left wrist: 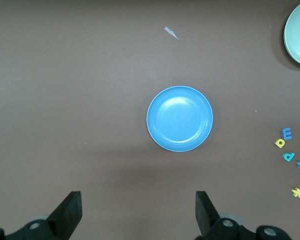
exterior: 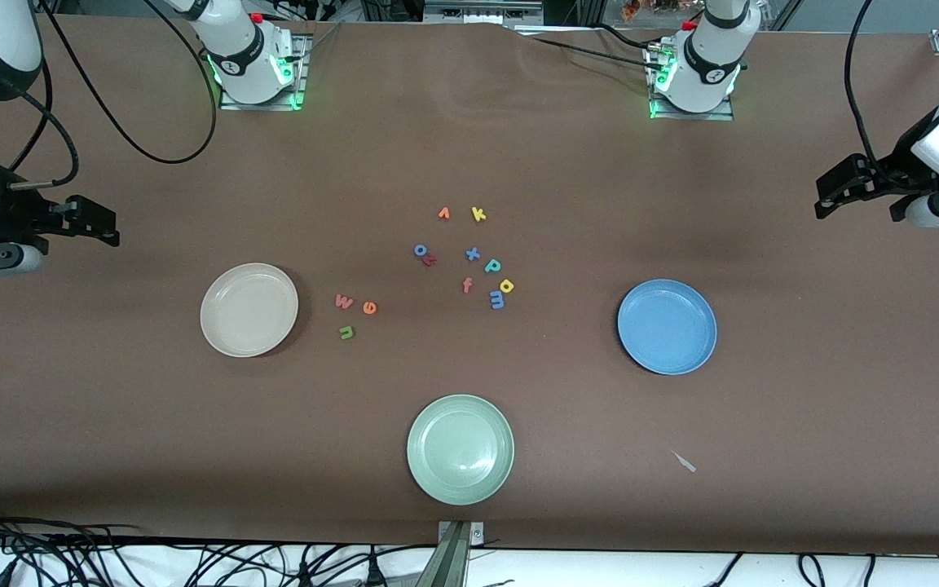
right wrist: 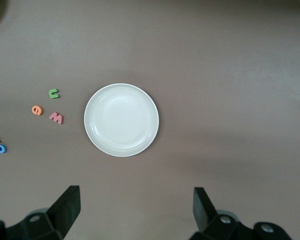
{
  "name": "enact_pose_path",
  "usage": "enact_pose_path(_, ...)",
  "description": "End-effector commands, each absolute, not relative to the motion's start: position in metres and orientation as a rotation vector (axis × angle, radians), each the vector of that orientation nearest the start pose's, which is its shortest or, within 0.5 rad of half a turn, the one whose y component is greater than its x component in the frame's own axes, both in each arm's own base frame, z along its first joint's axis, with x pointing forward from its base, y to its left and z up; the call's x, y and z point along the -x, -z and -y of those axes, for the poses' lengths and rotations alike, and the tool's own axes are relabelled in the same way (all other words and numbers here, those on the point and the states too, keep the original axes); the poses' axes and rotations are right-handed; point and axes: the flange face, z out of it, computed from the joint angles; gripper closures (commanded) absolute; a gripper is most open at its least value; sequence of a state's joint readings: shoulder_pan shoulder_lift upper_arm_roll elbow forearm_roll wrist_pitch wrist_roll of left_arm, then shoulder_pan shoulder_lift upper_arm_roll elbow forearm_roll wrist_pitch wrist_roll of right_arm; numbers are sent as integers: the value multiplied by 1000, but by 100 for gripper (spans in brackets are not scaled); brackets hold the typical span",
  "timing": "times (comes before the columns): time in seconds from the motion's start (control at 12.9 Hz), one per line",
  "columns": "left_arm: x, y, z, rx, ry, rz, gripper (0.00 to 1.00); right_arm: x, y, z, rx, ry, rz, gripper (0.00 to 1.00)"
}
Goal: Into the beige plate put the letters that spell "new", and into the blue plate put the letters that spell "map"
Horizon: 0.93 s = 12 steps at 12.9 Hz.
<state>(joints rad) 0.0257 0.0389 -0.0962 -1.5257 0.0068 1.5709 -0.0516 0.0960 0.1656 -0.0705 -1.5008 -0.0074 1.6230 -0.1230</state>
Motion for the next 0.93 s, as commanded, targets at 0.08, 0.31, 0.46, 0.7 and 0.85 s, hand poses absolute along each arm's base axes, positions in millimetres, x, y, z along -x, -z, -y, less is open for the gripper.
enact_pose_path(0.08, -569, -627, 41, 3145, -5, -50, 0, -608, -573, -21, 3152, -54, 242, 1)
enact_pose_path(0.31, -569, -626, 39, 3145, -7, -46, 0, -608, -576, -29, 3149, -37, 261, 1)
enact_pose_path(0.46, -569, -626, 39, 3145, -7, -46, 0, -607, -576, -39, 3154, -35, 286, 1)
enact_pose_path(0.7, -569, -626, 39, 3145, -7, -46, 0, -607, -576, -48, 3151, -34, 311, 1)
enact_pose_path(0.85, -569, -626, 39, 3145, -7, -46, 0, -606, -576, -51, 3145, -34, 314, 1)
